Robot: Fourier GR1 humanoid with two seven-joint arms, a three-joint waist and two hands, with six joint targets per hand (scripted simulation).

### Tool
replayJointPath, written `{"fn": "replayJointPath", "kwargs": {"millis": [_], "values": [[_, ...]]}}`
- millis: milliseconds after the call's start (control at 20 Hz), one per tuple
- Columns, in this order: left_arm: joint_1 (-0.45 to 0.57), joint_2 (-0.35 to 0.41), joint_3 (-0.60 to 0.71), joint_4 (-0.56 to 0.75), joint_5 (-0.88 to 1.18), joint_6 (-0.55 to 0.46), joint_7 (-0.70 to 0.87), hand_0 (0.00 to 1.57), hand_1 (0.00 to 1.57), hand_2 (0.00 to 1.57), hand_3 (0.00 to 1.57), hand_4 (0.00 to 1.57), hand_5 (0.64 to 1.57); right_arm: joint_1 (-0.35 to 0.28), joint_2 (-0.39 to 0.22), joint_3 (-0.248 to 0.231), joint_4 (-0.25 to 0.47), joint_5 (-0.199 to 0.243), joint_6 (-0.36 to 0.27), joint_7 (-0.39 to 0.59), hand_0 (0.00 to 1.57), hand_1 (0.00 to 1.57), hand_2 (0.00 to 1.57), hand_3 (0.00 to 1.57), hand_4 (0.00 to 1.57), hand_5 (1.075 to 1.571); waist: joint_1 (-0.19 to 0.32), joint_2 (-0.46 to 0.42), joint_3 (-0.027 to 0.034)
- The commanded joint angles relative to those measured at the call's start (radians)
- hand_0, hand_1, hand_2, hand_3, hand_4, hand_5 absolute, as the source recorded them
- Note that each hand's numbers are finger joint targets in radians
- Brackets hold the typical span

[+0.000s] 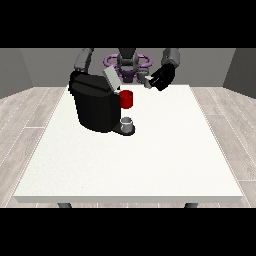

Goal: Insert the coffee pod into the coffee machine and close the lid

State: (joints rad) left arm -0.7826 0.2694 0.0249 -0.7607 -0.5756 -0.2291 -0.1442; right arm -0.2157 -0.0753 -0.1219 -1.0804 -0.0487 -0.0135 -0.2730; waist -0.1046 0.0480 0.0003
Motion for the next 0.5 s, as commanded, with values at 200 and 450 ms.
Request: {"fn": "replayJointPath", "kwargs": {"millis": [200,450], "values": [[-0.045,-0.072,-0.012,-0.079,-0.007,-0.028,0.139,1.34,1.34,1.4,1.38,0.65,1.571,0.029,-0.037,-0.005,0.033,-0.008,0.052,-0.033,0.0,0.0,0.0,0.0,0.31,1.571,-0.015,-0.034,0.0],[-0.143,-0.053,0.073,-0.083,0.058,-0.036,0.17,1.35,1.35,1.43,1.39,0.65,1.571,-0.02,-0.02,-0.025,0.018,-0.028,0.026,-0.051,0.0,0.0,0.0,0.0,0.2,1.571,-0.036,0.031,0.0001]]}}
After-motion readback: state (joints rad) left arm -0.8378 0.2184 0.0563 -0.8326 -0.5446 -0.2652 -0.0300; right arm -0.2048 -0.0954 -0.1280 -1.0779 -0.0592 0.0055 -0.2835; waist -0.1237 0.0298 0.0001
